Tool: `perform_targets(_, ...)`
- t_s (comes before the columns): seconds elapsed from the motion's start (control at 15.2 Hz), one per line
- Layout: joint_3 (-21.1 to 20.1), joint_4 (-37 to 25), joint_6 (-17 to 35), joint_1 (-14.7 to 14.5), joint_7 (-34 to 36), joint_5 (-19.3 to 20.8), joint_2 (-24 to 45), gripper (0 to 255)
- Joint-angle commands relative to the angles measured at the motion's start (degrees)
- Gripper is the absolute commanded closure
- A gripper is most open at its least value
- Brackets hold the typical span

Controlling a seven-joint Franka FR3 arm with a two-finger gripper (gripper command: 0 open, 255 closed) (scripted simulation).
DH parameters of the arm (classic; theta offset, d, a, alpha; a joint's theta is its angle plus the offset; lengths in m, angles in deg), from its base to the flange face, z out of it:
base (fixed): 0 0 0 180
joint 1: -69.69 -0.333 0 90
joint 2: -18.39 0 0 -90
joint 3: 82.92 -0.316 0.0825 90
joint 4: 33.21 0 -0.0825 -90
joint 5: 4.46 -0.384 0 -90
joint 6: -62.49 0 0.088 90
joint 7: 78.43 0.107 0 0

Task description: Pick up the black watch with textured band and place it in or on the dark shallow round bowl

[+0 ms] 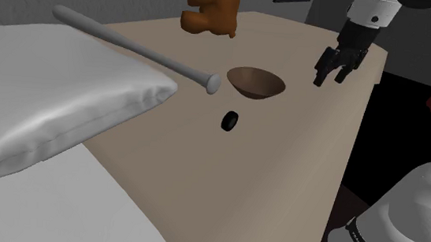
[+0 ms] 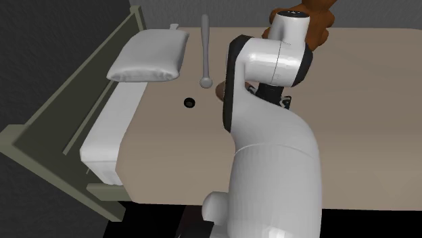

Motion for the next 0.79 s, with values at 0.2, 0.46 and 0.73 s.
perform_targets(0.2, -3.77, -1.15, 0.44, -1.4, 3.43, -1.75, 2.08, 0)
perform_targets(0.46, -8.74, -3.48, 1.09, -3.04, 7.99, -3.74, 5.64, 0)
perform_targets(0.73, -13.64, -6.7, 1.73, -4.43, 12.6, -5.11, 10.06, 0)
